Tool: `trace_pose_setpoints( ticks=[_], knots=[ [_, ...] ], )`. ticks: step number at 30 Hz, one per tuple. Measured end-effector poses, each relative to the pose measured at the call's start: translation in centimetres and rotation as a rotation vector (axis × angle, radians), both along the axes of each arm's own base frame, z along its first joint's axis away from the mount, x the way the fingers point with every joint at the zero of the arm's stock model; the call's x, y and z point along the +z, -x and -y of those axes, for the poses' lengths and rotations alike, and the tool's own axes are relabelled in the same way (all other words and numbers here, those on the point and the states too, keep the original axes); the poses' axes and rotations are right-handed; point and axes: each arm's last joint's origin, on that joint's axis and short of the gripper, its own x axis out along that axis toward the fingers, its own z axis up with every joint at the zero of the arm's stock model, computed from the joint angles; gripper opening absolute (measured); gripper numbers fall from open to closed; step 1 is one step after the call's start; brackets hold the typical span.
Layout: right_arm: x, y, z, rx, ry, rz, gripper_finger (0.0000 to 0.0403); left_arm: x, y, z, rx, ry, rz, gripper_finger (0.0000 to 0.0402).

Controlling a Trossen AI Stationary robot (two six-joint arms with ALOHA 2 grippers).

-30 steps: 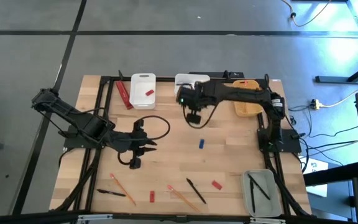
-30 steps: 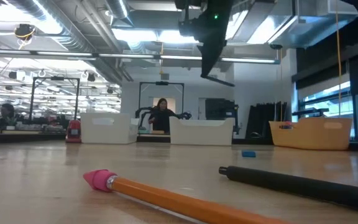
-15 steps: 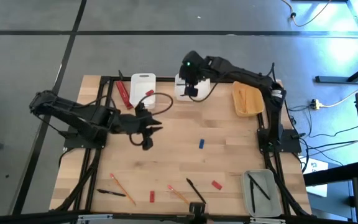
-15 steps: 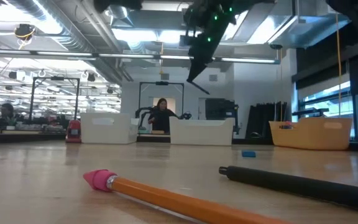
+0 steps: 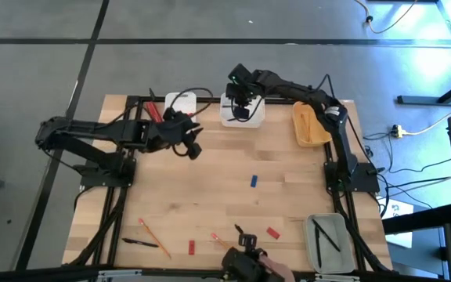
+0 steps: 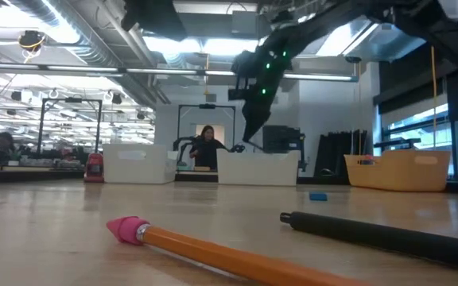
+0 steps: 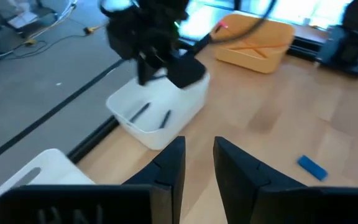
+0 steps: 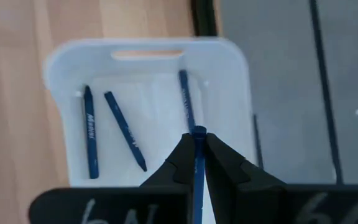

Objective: Sort crayons/erasers/pens/pencils in bins
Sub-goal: Put the blue crayon into the right white bin

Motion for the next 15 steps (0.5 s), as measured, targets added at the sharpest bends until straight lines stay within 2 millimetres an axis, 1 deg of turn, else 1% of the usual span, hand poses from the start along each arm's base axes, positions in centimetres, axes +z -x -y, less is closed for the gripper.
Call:
trace_pose_setpoints(
  ticks=[2,9,15],
  knots=[
    [-1.2,-0.2,0.4,0.001,-0.021,-0.015,0.0023,0.0,0.0,-0.4,0.017,0.000,0.000,0.0076],
    [-3.9,-0.8,1.1,-0.003,-0.038,-0.039,0.0023,0.0,0.1,-0.8,0.033,0.000,-0.001,0.0076],
    [-4.3,-0.8,1.1,-0.007,-0.050,-0.054,0.0023,0.0,0.1,-0.8,0.032,0.001,-0.001,0.0076]
  ],
)
